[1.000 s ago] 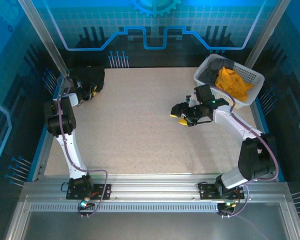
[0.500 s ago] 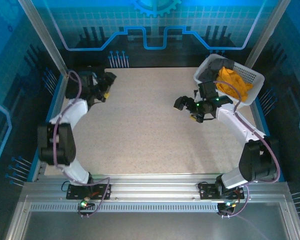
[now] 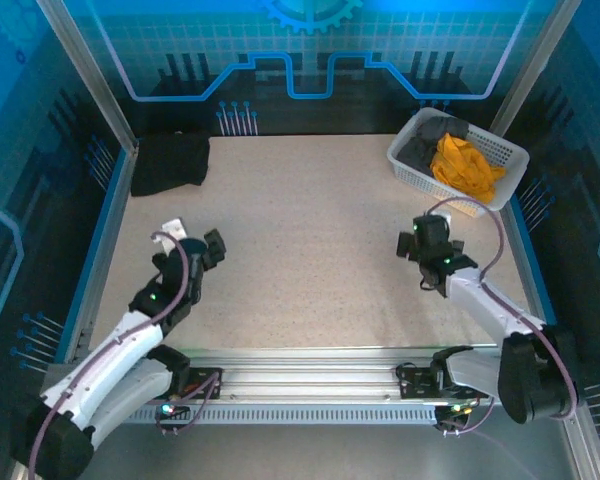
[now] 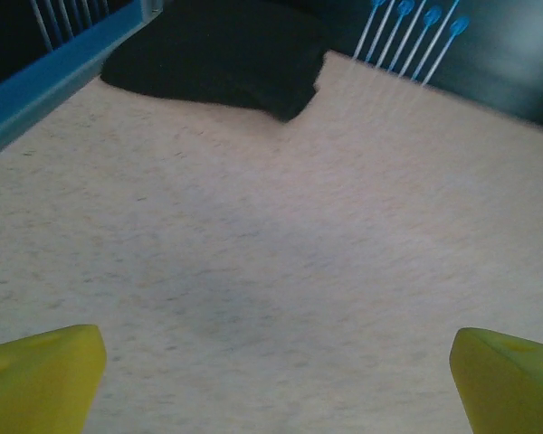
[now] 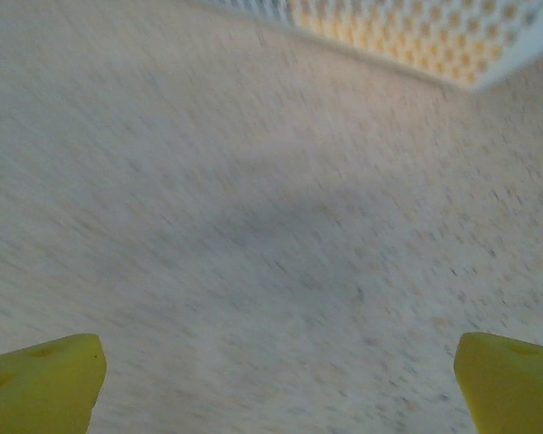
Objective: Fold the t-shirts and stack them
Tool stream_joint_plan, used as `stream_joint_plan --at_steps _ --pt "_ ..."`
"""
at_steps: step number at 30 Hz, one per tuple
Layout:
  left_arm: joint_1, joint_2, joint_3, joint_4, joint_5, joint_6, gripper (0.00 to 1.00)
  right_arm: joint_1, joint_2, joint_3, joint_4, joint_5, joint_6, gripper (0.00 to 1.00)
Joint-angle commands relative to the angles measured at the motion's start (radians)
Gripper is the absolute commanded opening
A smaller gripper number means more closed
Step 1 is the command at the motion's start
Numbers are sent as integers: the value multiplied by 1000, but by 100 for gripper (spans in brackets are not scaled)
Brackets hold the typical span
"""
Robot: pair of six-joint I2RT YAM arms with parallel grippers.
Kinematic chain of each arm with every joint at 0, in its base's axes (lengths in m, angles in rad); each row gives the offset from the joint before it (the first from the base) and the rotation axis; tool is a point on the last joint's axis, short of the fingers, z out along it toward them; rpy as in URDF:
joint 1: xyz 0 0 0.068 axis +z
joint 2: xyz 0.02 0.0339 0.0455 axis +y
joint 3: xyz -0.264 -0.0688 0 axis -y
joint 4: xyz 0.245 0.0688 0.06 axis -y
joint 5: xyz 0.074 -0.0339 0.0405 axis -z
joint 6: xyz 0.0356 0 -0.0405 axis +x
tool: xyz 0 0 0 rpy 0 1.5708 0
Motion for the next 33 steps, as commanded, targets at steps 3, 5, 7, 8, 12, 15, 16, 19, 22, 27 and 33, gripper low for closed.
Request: stream_joint_plan --at_steps 3,5,7,8,12,15,16,19,22,27,33 --pt "211 167 -97 303 124 237 99 -33 105 -34 292 23 -187 100" --pt "251 291 -99 465 191 270 99 -49 137 -47 421 -39 -215 100" --pt "283 417 -91 634 233 298 99 -76 186 -40 548 -104 -231 100" --pt "303 488 -74 709 253 295 99 -90 215 -30 595 -130 -238 100" --pt "346 678 2 867 336 370 99 -130 310 20 618 -206 -249 100" --pt "344 725 -10 932 414 399 99 -132 286 -45 711 -255 -269 100" --pt "341 729 -52 1001 423 403 99 -135 276 -82 768 -268 -274 100" --pt "345 797 -222 1397 413 403 99 -143 268 -183 940 -324 -284 100" --pt "346 790 -184 1322 413 402 99 -143 294 -177 945 -311 -277 100" --pt "347 776 -84 1112 444 407 99 -133 308 -171 961 -295 -288 100" --pt "344 777 -94 1131 434 411 99 -128 306 -172 958 -287 -292 100"
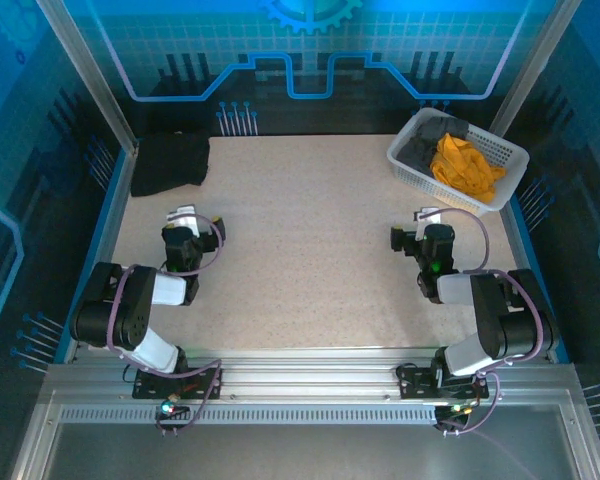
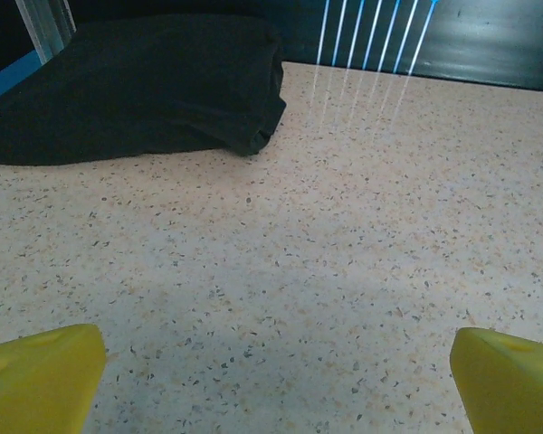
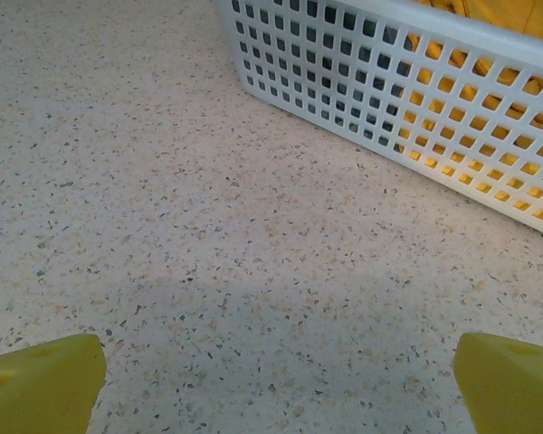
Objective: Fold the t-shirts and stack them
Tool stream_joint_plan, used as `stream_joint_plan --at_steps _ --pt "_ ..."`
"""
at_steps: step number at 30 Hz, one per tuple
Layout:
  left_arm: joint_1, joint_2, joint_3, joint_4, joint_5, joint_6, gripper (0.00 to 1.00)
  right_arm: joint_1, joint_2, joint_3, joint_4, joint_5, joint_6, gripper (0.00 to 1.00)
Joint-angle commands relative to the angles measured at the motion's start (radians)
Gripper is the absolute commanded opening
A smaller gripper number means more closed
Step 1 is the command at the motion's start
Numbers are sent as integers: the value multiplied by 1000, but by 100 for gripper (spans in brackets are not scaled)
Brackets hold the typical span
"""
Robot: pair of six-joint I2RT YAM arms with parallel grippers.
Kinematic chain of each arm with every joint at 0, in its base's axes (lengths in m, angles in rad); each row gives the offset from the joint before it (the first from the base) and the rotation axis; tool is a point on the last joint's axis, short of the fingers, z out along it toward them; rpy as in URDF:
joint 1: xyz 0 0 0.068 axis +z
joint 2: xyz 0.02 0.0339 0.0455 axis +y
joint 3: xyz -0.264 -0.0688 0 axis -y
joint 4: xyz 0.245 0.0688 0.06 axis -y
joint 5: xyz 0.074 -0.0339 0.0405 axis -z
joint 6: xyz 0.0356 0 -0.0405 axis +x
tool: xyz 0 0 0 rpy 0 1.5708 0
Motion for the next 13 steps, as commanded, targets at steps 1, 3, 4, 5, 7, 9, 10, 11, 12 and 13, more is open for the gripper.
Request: stream_joint_plan --at_steps 1,3,4,5,7,9,10,11,12,13 --pt "3 -5 -6 16 15 20 99 3 4 20 43 3 -19 100" --pt "-4 -5 3 1 1 24 99 4 4 21 42 5 -20 100" --pt "-5 -5 4 1 0 25 99 6 4 21 43 7 -21 100" --pt "-6 -4 4 1 0 25 99 7 4 21 43 7 -21 100" --pt "-6 -5 2 3 0 24 99 6 6 23 39 4 -22 100" --pt "-5 -5 2 2 0 22 99 -2 6 33 22 -55 -37 100" --pt "-5 -5 2 0 0 23 99 -6 6 34 21 -67 -38 100" --pt "-5 -5 3 1 0 22 99 -6 6 34 21 -69 -38 100" --pt "-5 -5 2 0 1 21 99 -5 6 32 21 -69 -38 100" --pt "-4 -5 2 2 0 21 99 -5 6 32 23 -68 -38 100"
